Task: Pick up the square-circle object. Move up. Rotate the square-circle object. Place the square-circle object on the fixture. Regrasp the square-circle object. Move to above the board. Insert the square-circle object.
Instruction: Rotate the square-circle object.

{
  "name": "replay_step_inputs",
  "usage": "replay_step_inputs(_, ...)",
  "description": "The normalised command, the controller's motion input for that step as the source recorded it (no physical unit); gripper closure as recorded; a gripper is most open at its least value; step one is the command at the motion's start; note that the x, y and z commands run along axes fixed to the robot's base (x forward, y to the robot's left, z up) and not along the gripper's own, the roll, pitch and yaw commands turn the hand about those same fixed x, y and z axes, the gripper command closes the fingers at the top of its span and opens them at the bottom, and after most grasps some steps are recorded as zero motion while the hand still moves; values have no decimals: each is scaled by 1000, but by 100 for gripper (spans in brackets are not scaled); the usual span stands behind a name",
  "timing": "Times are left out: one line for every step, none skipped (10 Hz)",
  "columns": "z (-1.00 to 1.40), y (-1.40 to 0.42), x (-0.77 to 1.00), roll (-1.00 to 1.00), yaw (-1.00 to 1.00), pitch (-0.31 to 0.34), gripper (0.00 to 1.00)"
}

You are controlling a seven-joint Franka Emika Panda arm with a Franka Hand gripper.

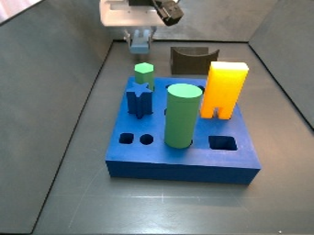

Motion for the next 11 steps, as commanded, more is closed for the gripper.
replay_step_inputs(-617,23,41,-174,6,-106,100)
replay_step_inputs(-526,22,36,-185,-1,-115,100)
replay_step_inputs(-457,21,33,-193,-2,-125,100)
replay_step_inputs(-402,24,30,-194,-4,-137,100)
replay_step_inputs(-347,24,23,-197,-7,-149,100)
replay_step_inputs(-278,25,22,-207,-10,-152,100)
replay_step_inputs(-224,29,28,-216,-11,-150,100)
replay_step_inputs(-159,32,31,-227,-12,-145,100)
replay_step_inputs(-119,36,31,-226,-13,-149,100)
replay_step_inputs(-94,33,23,-225,-13,-155,100)
replay_step_inputs(0,0,0,0,0,0,0)
